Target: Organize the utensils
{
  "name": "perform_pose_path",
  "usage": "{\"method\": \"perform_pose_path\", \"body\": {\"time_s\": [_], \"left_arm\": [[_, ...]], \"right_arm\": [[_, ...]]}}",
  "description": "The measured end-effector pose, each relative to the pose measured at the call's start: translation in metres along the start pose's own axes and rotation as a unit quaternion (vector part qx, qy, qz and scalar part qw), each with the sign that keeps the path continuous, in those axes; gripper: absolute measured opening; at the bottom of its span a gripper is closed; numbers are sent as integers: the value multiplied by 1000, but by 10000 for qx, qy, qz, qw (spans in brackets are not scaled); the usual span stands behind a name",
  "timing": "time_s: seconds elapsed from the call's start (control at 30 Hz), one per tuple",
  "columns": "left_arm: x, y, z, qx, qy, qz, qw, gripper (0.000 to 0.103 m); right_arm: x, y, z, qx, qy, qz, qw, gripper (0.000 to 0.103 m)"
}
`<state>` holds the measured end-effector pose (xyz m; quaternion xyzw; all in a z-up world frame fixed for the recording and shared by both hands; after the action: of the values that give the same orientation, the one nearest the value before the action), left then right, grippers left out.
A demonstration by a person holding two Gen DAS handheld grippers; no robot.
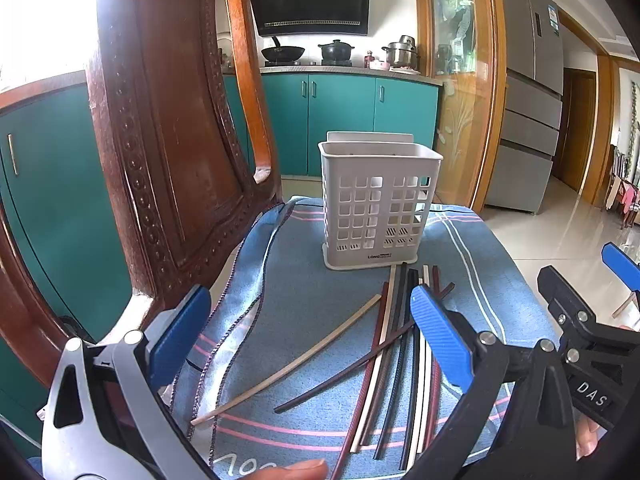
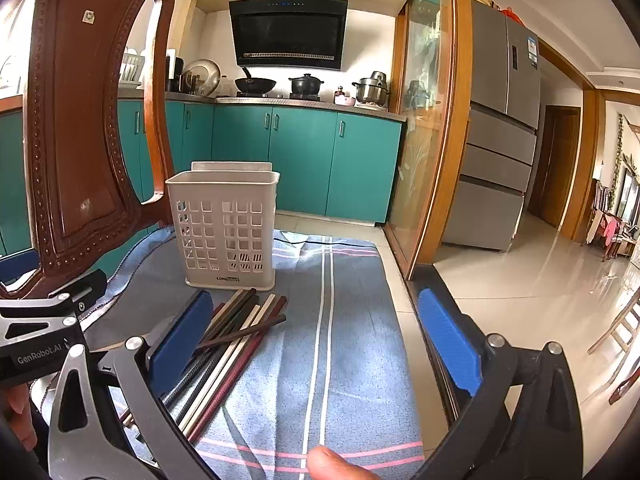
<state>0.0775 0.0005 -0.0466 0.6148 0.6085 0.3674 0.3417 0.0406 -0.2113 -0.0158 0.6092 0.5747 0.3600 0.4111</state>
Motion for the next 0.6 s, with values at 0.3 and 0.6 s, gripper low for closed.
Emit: {"method": "perform_pose_path", "body": {"time_s": [0.3, 0.6], "left_arm": [[-2, -1, 0, -3, 16, 56, 10000, 100], [-2, -1, 1, -1, 20, 61, 10000, 100]], "right_arm": [[-2, -1, 1, -10, 26, 66, 10000, 101], [-3, -1, 1, -18, 19, 106, 9999, 100]]}}
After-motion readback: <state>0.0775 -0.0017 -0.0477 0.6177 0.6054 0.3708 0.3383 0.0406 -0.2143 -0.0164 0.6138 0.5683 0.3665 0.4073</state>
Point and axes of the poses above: each gripper's, at about its wrist camera, not at the fingertips, and z roughly the way its jaws point, x to its left, y to its top, the point moved 9 cm from there along z, roughly the way its jaws point, and after that the axes turned 3 degrees about z, right-handed, at the moved point
